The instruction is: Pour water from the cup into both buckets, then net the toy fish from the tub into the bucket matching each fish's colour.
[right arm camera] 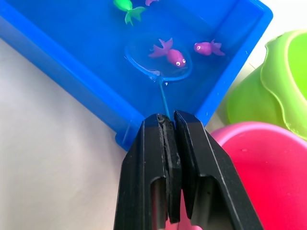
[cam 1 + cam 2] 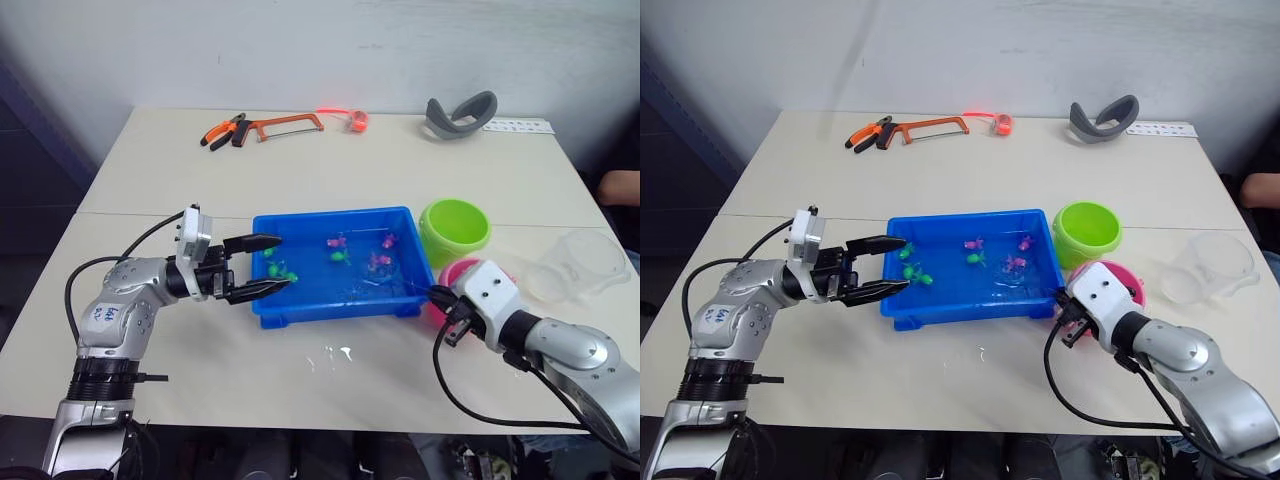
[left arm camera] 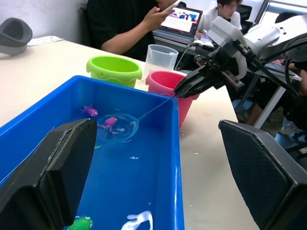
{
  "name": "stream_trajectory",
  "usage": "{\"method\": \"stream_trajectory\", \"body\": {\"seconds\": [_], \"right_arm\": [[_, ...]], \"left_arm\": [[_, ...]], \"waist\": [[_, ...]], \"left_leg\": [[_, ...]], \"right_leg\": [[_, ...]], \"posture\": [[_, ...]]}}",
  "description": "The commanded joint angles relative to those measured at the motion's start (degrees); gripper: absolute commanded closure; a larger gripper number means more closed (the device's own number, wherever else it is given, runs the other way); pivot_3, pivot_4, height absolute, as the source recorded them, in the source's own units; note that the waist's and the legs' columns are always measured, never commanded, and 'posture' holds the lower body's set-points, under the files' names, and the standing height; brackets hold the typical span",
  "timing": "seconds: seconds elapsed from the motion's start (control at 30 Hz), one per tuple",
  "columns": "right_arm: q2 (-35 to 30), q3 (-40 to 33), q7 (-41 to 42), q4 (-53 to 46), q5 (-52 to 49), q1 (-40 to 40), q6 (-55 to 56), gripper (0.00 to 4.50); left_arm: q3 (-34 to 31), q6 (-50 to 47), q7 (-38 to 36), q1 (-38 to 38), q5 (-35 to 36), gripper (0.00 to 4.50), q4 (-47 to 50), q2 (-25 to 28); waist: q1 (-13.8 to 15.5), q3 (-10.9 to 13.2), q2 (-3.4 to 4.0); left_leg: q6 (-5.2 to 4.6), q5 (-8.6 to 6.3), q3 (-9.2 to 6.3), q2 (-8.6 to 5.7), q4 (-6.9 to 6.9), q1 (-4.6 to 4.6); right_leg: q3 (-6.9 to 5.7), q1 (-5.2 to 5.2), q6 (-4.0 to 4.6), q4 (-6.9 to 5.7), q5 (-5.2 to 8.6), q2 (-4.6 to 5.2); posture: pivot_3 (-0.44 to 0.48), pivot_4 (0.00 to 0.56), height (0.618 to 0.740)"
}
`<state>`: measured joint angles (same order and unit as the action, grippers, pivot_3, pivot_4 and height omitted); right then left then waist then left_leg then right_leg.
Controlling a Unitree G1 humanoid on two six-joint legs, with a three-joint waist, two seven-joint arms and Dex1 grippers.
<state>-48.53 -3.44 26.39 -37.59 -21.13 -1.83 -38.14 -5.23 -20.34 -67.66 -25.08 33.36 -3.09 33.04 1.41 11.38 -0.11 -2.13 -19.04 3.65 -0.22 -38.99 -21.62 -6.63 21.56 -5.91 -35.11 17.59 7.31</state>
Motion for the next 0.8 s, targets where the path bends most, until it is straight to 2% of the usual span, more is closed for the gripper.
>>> {"method": "stream_trajectory", "body": {"seconds": [0.03,0.33,0.47,0.8], "right_arm": [[0.04,-4.25,1.47,-1.45,1.51,-1.65,3.39,4.5],[4.28,-14.78,7.38,-6.07,0.63,-12.35,15.93,4.5],[6.34,-19.45,9.53,-7.51,-1.51,-16.48,17.38,4.5],[11.47,-38.08,13.48,-10.84,-3.04,-27.69,23.38,4.5]], "left_arm": [[0.2,1.36,-1.11,-1.44,-0.16,0.08,0.34,-0.08],[1.78,1.63,-4.06,-4.47,0.21,0.08,-1.9,-1.05],[2.57,1.46,-4.96,-6.01,0.36,0.08,-2.66,-2.12],[5.48,0.97,-7.17,-9.43,0.2,0.08,-4.48,-5.75]], "waist": [[0.03,0.0,0.0],[0.09,0.0,0.0],[0.12,0.0,0.0],[0.14,0.0,0.01]], "left_leg": [[0.0,0.0,0.0,0.0,0.0,0.0],[0.0,0.0,0.0,0.01,0.01,0.01],[0.0,0.0,0.05,0.0,-0.02,0.04],[0.0,0.0,0.05,0.06,-0.01,0.07]], "right_leg": [[0.0,0.0,0.0,0.0,0.0,0.0],[-0.01,-0.01,0.0,-0.02,0.0,-0.12],[0.1,-0.03,-0.03,-0.03,-0.02,-0.31],[0.29,-0.04,-0.03,-0.03,-0.02,-0.54]], "posture": [[0.0,0.15,0.74],[0.0,0.15,0.74],[0.0,0.15,0.74],[0.0,0.15,0.74]]}}
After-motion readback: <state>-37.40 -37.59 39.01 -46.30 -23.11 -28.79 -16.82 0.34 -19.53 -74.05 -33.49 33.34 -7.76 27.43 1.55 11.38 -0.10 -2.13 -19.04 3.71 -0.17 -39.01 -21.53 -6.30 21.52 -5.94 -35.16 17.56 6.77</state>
